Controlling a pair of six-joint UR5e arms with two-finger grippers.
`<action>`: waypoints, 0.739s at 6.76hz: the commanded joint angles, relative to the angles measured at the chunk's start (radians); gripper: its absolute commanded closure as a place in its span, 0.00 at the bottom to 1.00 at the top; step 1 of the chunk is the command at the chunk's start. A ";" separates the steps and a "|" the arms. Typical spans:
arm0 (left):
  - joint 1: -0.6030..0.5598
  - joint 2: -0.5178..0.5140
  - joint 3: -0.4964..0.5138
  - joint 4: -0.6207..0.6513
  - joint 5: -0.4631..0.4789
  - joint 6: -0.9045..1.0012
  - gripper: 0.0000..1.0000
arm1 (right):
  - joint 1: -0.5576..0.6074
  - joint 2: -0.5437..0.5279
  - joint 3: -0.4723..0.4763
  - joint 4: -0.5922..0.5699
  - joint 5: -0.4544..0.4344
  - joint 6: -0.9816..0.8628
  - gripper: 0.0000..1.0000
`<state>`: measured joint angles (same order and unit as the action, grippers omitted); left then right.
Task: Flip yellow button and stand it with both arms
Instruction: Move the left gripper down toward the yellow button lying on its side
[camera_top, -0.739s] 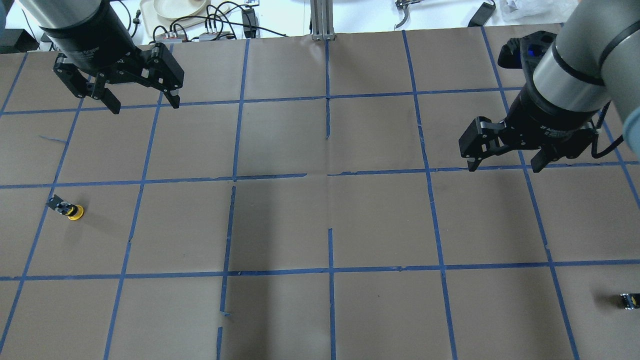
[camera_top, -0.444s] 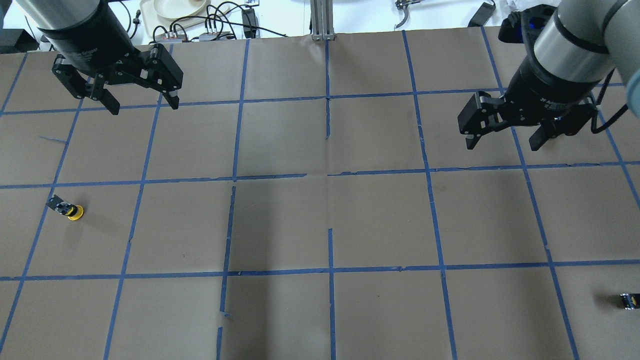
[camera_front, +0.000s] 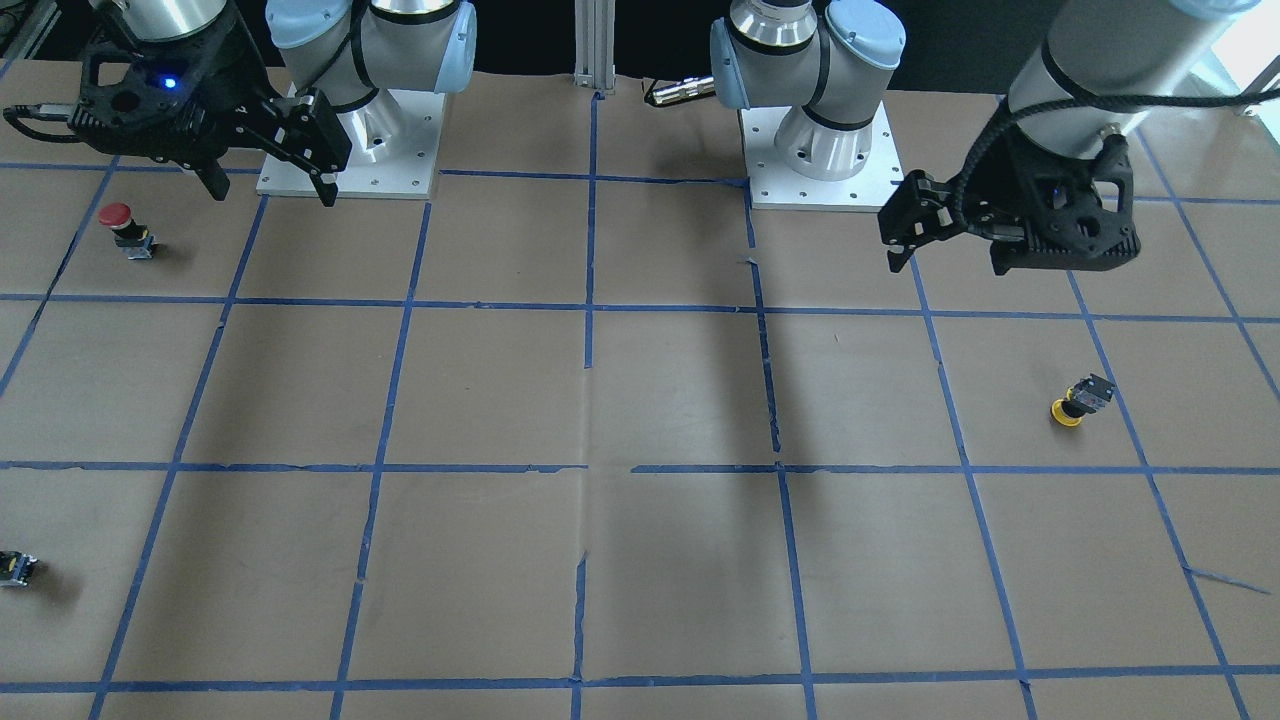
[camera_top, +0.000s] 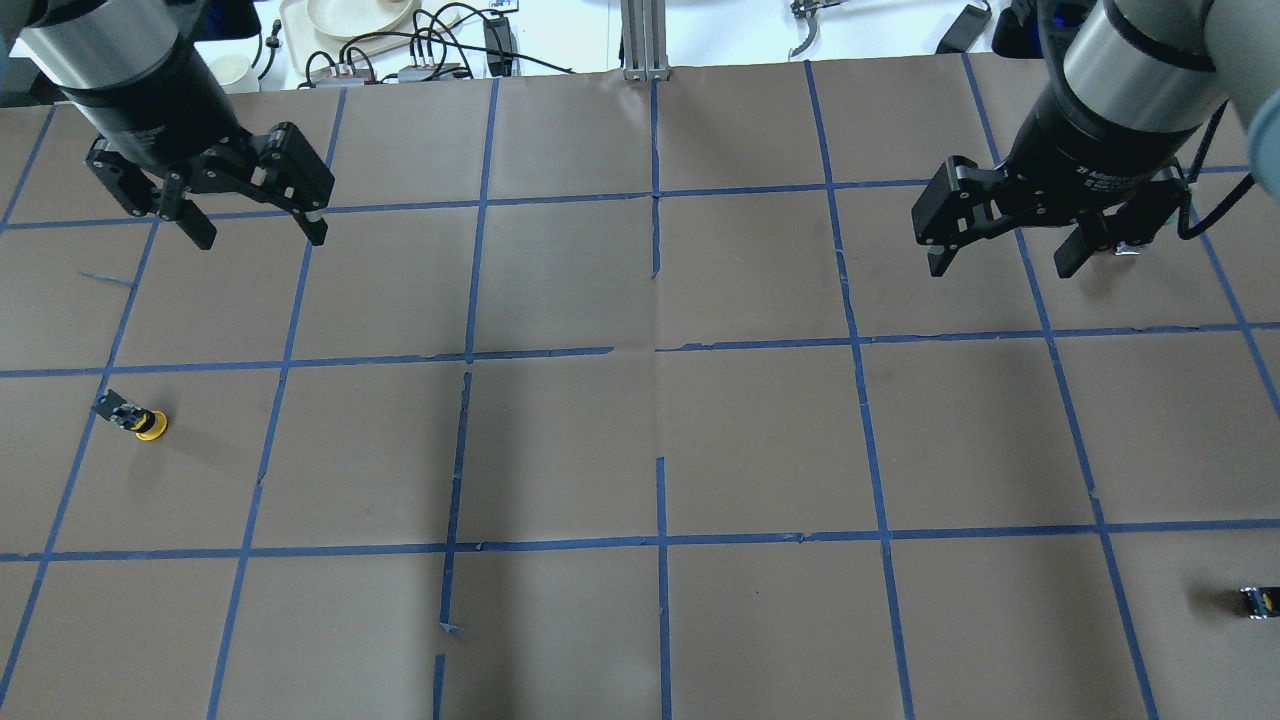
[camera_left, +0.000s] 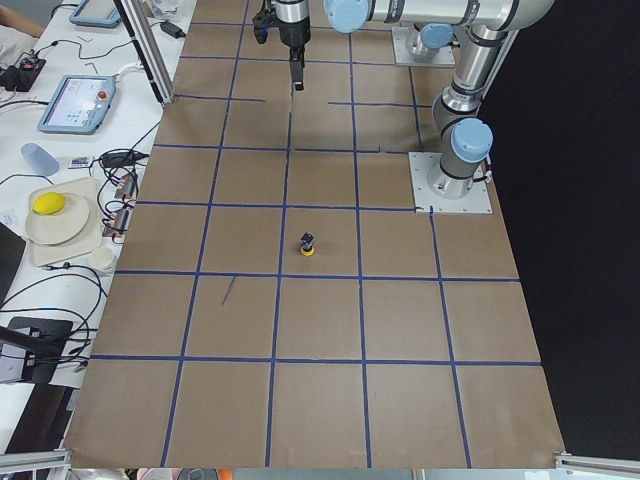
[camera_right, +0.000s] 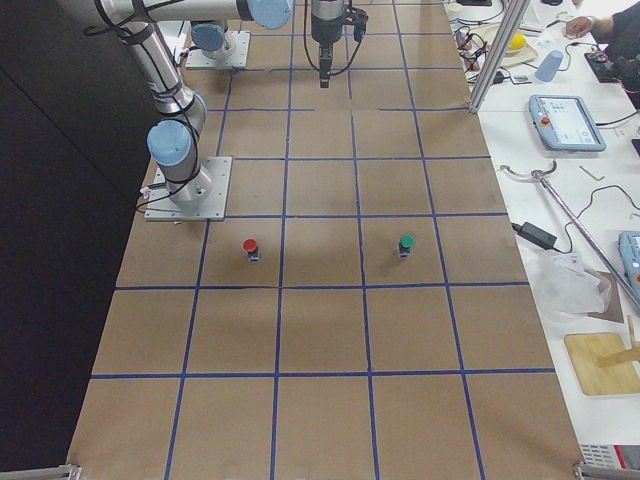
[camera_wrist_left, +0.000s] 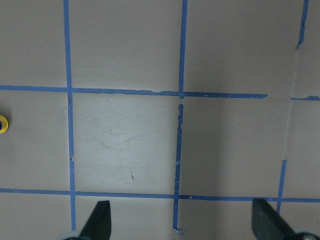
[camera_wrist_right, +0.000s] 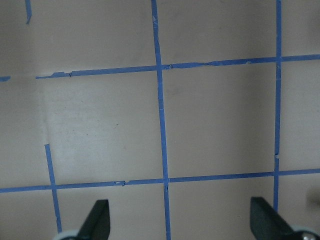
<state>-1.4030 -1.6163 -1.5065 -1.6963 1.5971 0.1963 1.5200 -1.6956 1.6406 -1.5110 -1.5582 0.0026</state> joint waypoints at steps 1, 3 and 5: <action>0.175 -0.008 -0.117 0.100 0.014 0.246 0.00 | 0.002 0.002 0.001 0.003 -0.002 0.000 0.00; 0.319 -0.030 -0.260 0.310 0.023 0.502 0.00 | 0.002 0.004 0.001 0.005 -0.002 0.000 0.00; 0.465 -0.130 -0.326 0.549 0.023 0.778 0.00 | 0.002 0.004 0.001 -0.004 -0.003 0.000 0.00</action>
<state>-1.0214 -1.6861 -1.7914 -1.2880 1.6198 0.8171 1.5217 -1.6920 1.6413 -1.5093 -1.5612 0.0031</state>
